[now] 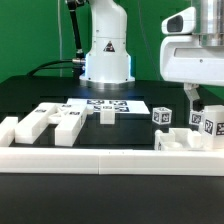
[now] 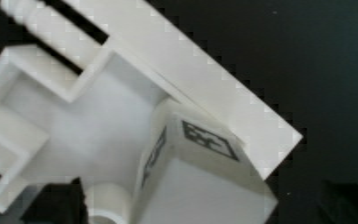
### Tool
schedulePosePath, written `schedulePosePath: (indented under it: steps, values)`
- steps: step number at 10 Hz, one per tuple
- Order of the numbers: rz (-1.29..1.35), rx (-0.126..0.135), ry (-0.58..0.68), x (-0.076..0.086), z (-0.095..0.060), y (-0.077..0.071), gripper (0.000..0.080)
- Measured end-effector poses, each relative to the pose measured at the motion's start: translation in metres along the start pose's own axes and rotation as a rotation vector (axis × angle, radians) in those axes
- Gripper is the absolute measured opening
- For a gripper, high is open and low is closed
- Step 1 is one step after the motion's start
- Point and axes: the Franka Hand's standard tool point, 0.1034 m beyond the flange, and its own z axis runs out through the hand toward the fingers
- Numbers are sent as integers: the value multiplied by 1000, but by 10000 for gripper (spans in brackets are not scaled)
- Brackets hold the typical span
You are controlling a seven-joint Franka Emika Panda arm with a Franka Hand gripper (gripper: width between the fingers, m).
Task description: Assemble chair
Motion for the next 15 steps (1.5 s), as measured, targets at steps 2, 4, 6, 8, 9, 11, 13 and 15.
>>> schedulePosePath:
  steps: [2,4,6,8,9,11,13,15]
  values:
    - [-116,0,0,0,0,0,649]
    - [-370,-39,32,-1,0,-1,649]
    - [-546,-50,37,-3,0,-2,649]
    - [-765,-56,32,1,1,1,649]
    - [-821,-58,31,1,1,1,649]
    - [-902,-60,32,1,1,0,649]
    - [-897,-59,32,1,1,0,428]
    - [-876,-58,32,1,1,0,286]
